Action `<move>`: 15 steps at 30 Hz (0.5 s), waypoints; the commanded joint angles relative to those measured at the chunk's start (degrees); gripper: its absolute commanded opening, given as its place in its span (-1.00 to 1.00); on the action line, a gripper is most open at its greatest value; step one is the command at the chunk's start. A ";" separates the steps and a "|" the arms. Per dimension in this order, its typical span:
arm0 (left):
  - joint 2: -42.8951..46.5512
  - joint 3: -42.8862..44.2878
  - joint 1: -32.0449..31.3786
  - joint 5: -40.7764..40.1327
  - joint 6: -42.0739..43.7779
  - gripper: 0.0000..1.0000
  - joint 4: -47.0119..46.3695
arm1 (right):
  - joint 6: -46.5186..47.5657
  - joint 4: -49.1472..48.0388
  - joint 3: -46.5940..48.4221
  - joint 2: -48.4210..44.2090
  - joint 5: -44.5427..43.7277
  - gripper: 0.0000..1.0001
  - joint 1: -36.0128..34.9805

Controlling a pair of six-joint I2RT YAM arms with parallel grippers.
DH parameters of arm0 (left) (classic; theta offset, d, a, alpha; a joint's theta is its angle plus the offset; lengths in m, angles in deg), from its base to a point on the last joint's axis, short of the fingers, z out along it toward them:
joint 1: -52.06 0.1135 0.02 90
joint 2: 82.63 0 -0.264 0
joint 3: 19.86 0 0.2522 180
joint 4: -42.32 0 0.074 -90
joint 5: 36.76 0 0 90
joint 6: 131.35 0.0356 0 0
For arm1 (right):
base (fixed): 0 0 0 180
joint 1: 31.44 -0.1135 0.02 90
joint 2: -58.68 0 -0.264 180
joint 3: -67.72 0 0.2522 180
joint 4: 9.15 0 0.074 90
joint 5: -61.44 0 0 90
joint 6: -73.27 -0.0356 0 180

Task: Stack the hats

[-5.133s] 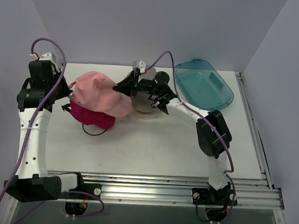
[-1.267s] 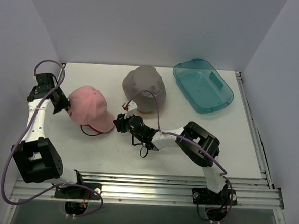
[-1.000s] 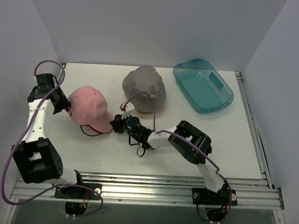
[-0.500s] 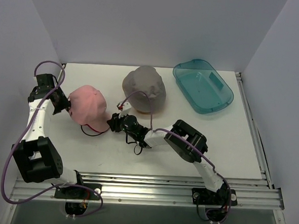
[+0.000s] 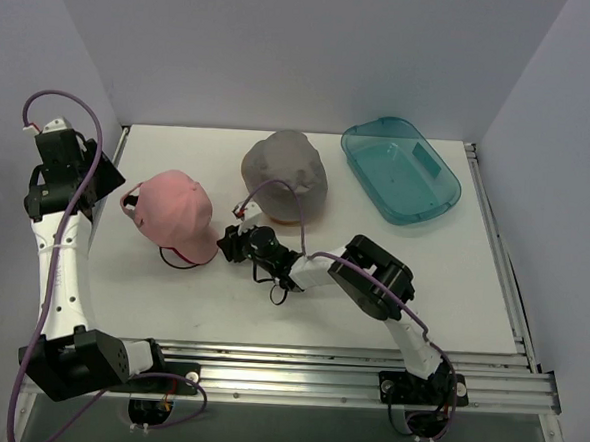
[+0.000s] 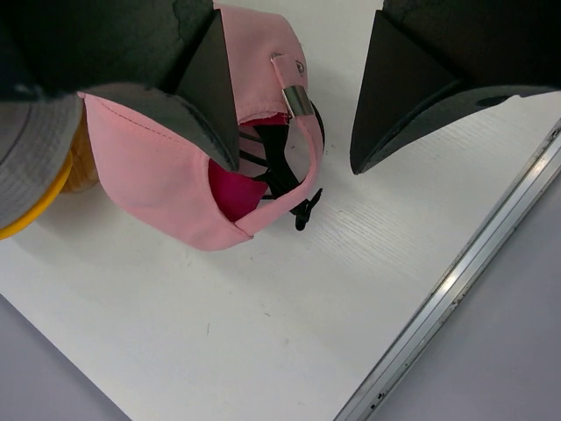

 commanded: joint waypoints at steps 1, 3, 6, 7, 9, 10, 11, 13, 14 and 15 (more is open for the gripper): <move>1.16 0.70 0.67 1.46 -1.14 0.25 1.59 | 1.72 -2.78 -0.96 -5.35 1.55 -0.42 0.86; 0.73 0.70 0.67 1.99 -1.14 0.25 1.85 | 1.80 -2.78 -1.49 -6.06 1.73 -0.42 0.86; -0.50 0.18 0.67 3.21 -1.14 0.25 1.15 | 1.80 -2.69 -2.72 -7.47 1.82 -0.42 0.77; -0.85 -0.17 0.67 3.65 -1.14 0.24 0.71 | 1.89 -2.61 -3.07 -8.69 1.73 -0.42 0.86; -2.25 -1.23 0.76 5.58 -1.14 0.23 0.09 | 2.15 -2.08 -3.86 -10.01 1.64 -0.42 0.86; -2.78 -1.58 0.85 6.11 -1.14 0.19 -0.52 | 2.33 -1.90 -4.91 -11.50 1.55 -0.42 0.77; -3.31 -2.28 0.93 6.47 -1.06 0.17 -0.87 | 2.42 -1.82 -5.44 -12.38 1.38 -0.42 0.86; -4.81 -3.16 0.85 6.82 -0.71 0.12 -1.40 | 2.60 -1.46 -7.19 -15.01 1.38 -0.42 0.77; -5.16 -3.60 0.85 6.74 -0.62 0.08 -1.66 | 2.68 -1.38 -7.82 -16.07 1.29 -0.42 0.69; -5.51 -4.56 0.93 6.65 -0.53 0.07 -2.02 | 2.68 -1.20 -8.43 -17.04 1.29 -0.42 0.68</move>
